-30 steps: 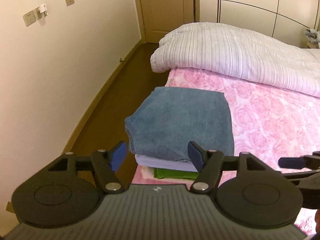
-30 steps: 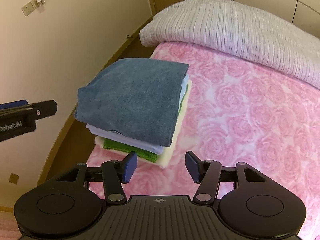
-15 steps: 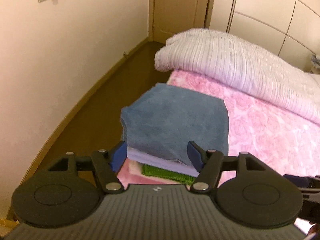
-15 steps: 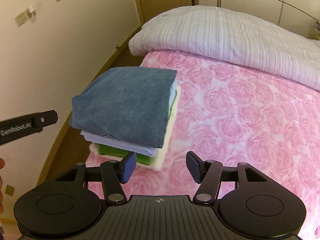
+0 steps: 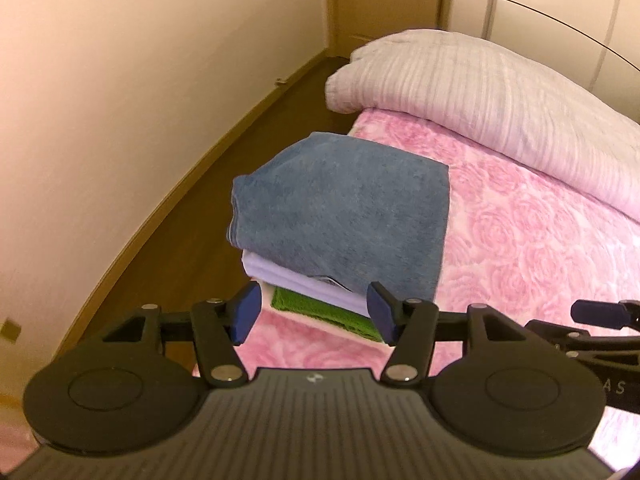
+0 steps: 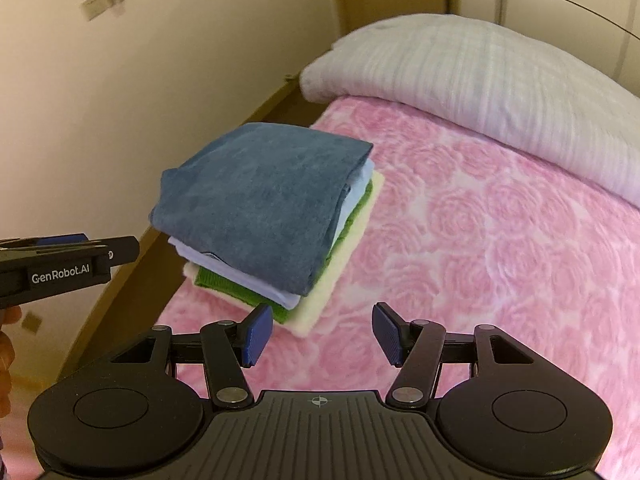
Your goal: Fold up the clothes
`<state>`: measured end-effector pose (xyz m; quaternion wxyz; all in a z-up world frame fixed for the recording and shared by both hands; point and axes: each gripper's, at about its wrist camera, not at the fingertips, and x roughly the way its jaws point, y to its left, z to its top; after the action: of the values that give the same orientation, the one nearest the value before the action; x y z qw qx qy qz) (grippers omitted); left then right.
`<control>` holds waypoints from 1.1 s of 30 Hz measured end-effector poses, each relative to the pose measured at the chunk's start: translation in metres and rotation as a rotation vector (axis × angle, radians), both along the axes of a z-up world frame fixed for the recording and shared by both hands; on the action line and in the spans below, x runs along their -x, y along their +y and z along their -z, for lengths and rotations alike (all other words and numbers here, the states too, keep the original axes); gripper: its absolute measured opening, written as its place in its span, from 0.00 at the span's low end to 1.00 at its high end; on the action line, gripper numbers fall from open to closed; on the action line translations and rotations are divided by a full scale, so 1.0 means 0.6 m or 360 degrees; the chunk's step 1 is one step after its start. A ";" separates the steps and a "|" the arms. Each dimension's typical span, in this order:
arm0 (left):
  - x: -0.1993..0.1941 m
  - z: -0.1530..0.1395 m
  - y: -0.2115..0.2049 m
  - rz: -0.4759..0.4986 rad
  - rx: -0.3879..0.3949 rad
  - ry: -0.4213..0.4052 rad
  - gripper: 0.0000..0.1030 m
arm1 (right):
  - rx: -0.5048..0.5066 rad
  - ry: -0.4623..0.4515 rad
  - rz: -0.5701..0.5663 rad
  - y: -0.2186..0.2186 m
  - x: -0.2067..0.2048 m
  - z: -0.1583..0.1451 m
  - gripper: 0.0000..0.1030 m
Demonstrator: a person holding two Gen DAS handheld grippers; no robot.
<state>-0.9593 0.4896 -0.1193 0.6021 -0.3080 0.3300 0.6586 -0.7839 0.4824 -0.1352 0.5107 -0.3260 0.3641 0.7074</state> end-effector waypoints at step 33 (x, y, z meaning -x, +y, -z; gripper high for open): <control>-0.318 0.004 -0.190 -0.0583 0.0095 -0.0133 0.53 | 0.0103 -0.0051 -0.0706 -0.023 -0.295 0.007 0.57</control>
<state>-0.7683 0.3757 -0.1215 0.4760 -0.4077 0.2626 0.7337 -0.6069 0.4687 -0.1392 0.3376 -0.4254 0.2979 0.7851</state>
